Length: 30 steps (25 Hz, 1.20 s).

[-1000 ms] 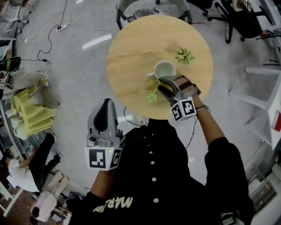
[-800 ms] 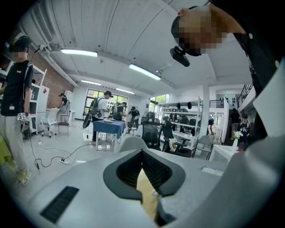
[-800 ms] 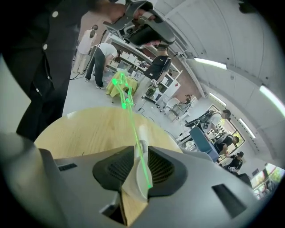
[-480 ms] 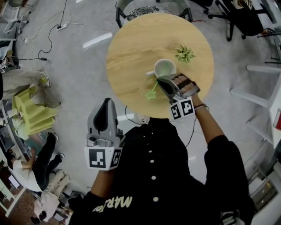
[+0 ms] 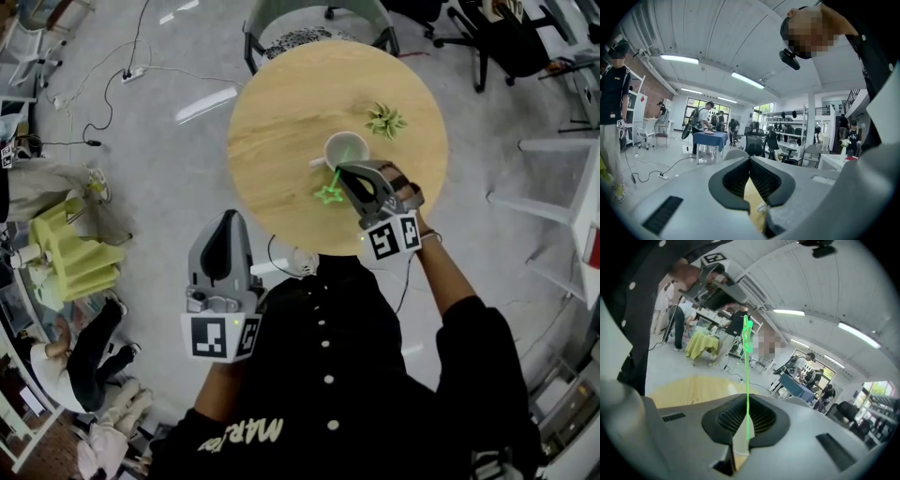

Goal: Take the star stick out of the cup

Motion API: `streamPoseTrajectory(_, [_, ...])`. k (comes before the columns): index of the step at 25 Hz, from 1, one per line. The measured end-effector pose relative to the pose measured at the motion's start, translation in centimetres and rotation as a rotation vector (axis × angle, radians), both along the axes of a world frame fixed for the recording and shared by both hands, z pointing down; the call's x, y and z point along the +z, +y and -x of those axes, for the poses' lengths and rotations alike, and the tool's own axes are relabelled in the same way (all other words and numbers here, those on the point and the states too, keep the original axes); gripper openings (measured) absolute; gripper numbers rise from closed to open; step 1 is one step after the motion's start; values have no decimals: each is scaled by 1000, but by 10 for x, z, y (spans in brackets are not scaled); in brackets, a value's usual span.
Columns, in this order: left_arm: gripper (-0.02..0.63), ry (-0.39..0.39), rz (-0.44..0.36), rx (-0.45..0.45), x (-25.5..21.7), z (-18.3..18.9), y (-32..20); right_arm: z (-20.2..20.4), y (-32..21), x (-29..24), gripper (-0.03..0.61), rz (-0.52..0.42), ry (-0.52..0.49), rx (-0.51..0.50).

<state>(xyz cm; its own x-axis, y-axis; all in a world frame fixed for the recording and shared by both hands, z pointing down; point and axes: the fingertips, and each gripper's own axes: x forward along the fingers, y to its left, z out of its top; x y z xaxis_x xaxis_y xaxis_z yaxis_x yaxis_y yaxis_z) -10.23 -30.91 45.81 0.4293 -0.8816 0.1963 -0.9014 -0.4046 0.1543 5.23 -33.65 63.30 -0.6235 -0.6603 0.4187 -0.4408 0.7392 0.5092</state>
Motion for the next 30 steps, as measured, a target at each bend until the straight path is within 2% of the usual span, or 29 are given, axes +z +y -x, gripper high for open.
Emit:
streamPoseTrajectory(5, [3, 12, -33, 26, -18, -3, 6, -15, -3, -53, 20, 69, -243, 184])
streamPoseTrajectory(10, [3, 34, -76, 51, -38, -7, 13, -38, 3, -108, 20, 89, -388, 348])
streamPoseTrajectory(17, [3, 58, -136, 82, -65, -6, 18, -70, 24, -183, 20, 143, -618, 514])
streamPoseTrajectory(19, [3, 67, -152, 92, -74, -9, 18, -80, 34, -202, 20, 122, -686, 542])
streamPoseTrajectory(23, [3, 81, -185, 110, -91, -14, 20, -101, 58, -236, 20, 37, -753, 603])
streamPoseTrajectory(30, [3, 68, -230, 130, -113, -6, 28, -132, 100, -286, 18, -51, -773, 707])
